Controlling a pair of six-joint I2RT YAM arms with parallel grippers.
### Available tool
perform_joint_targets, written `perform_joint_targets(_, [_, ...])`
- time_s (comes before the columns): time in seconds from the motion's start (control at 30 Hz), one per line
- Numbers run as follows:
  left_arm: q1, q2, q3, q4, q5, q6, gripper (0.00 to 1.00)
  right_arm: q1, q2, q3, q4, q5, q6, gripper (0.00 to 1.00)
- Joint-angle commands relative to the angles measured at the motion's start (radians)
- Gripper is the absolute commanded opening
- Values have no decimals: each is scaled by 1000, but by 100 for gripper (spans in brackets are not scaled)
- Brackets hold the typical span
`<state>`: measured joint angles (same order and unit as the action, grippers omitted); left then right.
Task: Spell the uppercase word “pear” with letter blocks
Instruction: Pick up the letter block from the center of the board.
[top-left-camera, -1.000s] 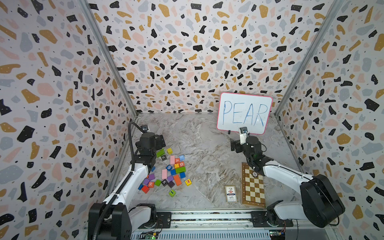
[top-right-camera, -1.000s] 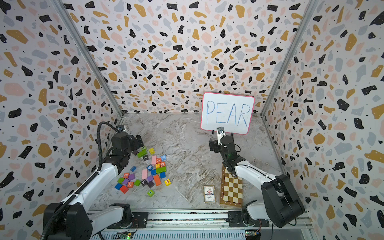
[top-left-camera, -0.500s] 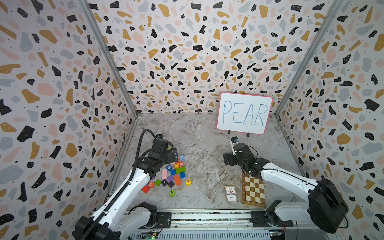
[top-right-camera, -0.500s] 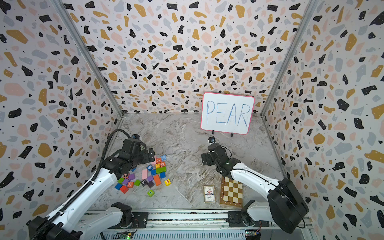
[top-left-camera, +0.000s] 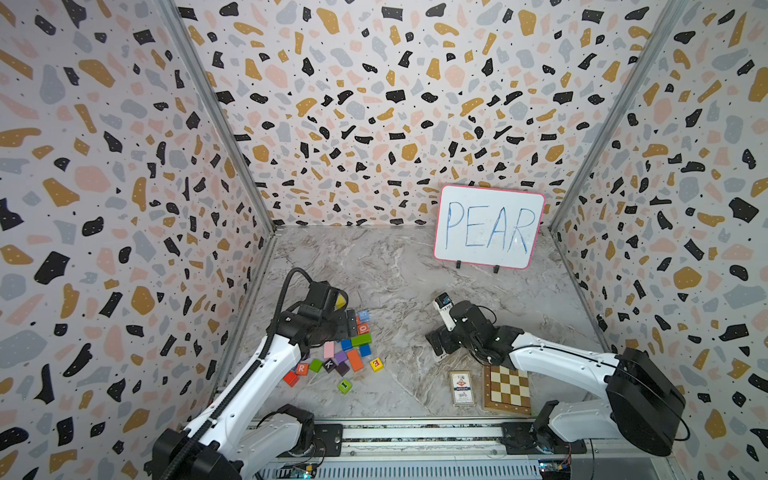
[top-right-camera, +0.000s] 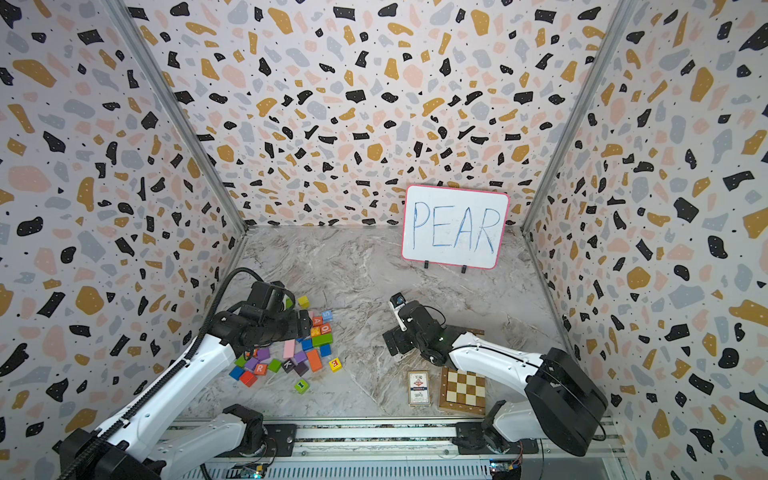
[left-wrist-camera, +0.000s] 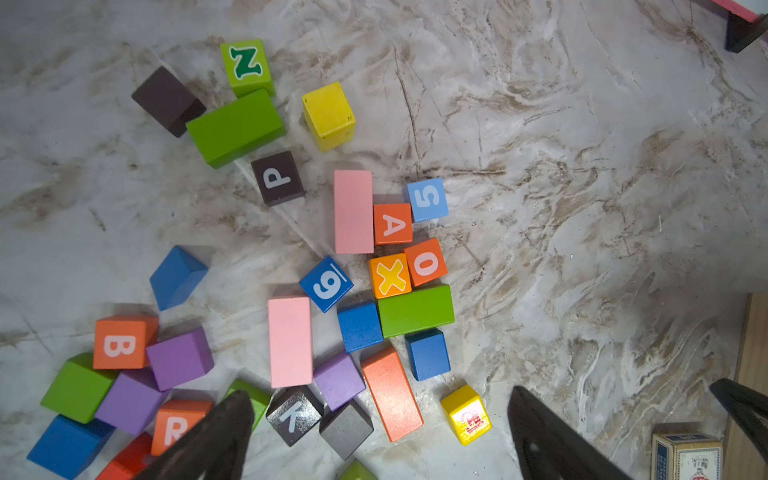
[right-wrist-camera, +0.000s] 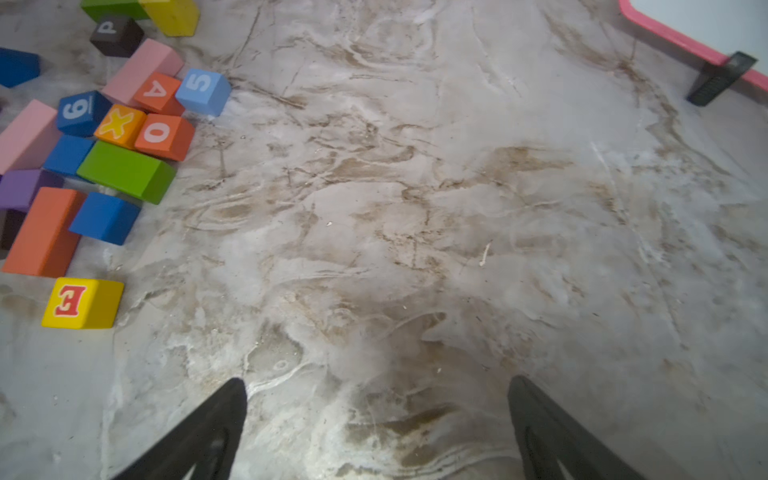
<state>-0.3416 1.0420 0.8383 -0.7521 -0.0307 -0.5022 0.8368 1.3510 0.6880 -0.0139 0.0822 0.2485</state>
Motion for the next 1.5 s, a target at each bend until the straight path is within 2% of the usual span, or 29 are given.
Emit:
perform_joint_targets(0.0, [0, 17, -10, -26, 32, -24, 94, 11, 14, 36, 45, -53, -27, 100])
perform_joint_targets(0.23, [0, 117, 19, -22, 51, -7, 90, 38, 72, 58, 123, -102, -27, 100])
perform_joint_targets(0.4, [3, 176, 31, -30, 43, 10, 83, 62, 125, 92, 152, -104, -46, 99])
perform_joint_targets(0.7, [24, 139, 9, -62, 15, -12, 79, 70, 174, 113, 183, -129, -69, 99])
perform_joint_targets(0.9, [87, 115, 1, -58, 43, -53, 77, 70, 192, 128, 196, -144, -72, 100])
perform_joint_targets(1.47, [168, 309, 185, -77, 27, 15, 75, 67, 213, 173, 187, -124, -96, 100])
